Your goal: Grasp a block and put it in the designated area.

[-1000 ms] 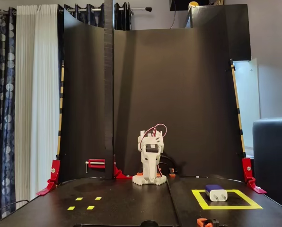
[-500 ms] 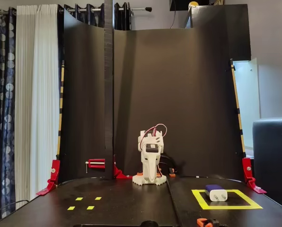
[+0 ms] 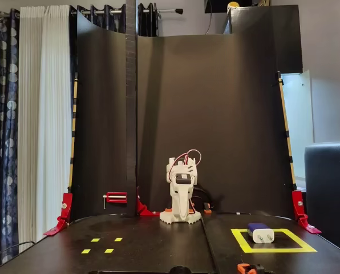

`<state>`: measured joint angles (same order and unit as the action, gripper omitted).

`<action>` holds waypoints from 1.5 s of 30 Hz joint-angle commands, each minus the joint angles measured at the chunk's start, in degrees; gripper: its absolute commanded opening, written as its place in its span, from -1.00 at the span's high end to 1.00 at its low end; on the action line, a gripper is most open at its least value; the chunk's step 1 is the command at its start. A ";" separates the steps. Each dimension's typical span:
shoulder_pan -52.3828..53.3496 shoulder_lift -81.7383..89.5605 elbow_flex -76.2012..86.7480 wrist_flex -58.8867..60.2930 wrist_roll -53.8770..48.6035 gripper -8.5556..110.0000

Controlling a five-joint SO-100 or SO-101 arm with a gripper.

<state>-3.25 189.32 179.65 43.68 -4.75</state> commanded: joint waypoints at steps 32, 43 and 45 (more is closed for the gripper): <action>-0.18 0.35 0.35 0.09 0.18 0.86; -0.18 0.35 0.35 0.09 0.18 0.86; -0.18 0.35 0.35 0.09 0.18 0.86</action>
<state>-3.25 189.32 179.65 43.68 -4.75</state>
